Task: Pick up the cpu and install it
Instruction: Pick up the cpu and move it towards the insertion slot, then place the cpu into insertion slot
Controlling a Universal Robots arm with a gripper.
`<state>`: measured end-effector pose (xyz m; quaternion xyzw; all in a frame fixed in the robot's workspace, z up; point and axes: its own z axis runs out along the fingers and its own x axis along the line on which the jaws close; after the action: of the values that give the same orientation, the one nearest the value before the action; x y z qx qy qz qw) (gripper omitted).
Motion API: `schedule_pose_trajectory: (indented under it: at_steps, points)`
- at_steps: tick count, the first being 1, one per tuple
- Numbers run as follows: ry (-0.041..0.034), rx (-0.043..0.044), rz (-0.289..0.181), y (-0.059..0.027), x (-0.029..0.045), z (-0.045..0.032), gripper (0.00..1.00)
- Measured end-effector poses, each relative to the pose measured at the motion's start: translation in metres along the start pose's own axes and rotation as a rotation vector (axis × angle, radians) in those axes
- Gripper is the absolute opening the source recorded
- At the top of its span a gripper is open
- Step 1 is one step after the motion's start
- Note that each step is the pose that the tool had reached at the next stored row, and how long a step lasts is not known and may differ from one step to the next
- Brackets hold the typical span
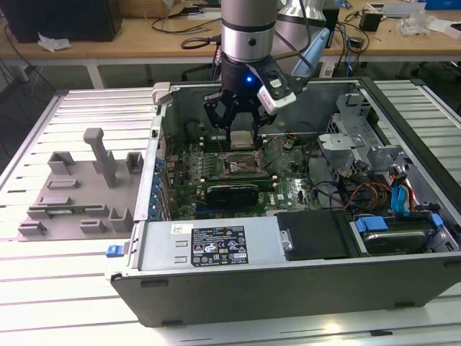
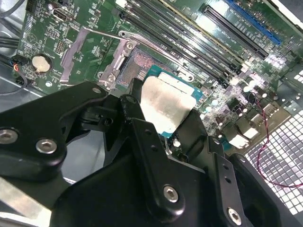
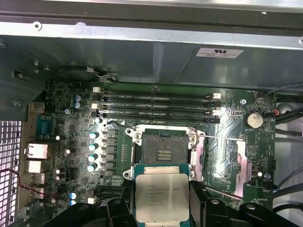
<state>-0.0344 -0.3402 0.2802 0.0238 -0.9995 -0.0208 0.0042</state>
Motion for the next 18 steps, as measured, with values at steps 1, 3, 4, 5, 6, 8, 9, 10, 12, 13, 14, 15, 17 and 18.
schedule_pose_trajectory:
  at_steps: [1, 3, 4, 5, 6, 8, 9, 10, 12, 13, 14, 15, 17, 18]
  points:
    - [0.0, 0.0, 0.0, 0.0, 0.0, 0.0, 0.55]
    - [0.0, -0.0001, 0.0, 0.0, 0.0, 0.0002, 0.55]
    - [-0.0001, -0.0001, 0.0, 0.0, 0.0, 0.0002, 0.55]
    - [0.0, -0.0001, 0.0, 0.0, 0.0, 0.0003, 0.55]
    - [0.0, -0.0001, 0.0, 0.0, 0.0, 0.0003, 0.55]
    - [-0.0001, -0.0001, 0.0, 0.0, 0.0, 0.0003, 0.55]
    - [0.0, -0.0001, 0.0, 0.0, 0.0, 0.0003, 0.55]
    - [0.0, -0.0001, 0.0, 0.0, 0.0, 0.0003, 0.55]
    - [0.0, -0.0001, 0.0, 0.0, 0.0, 0.0003, 0.55]
    - [-0.0001, -0.0001, 0.0, 0.0, 0.0, 0.0003, 0.55]
    - [0.0, -0.0001, 0.0, 0.0, 0.0, 0.0003, 0.55]
    - [-0.0001, -0.0001, 0.004, 0.0, 0.0, 0.0004, 0.55]
    - [-0.001, -0.0004, 0.021, 0.0, -0.0001, 0.0004, 0.55]
    - [-0.0013, -0.0005, 0.029, 0.0, 0.0, 0.0004, 0.55]
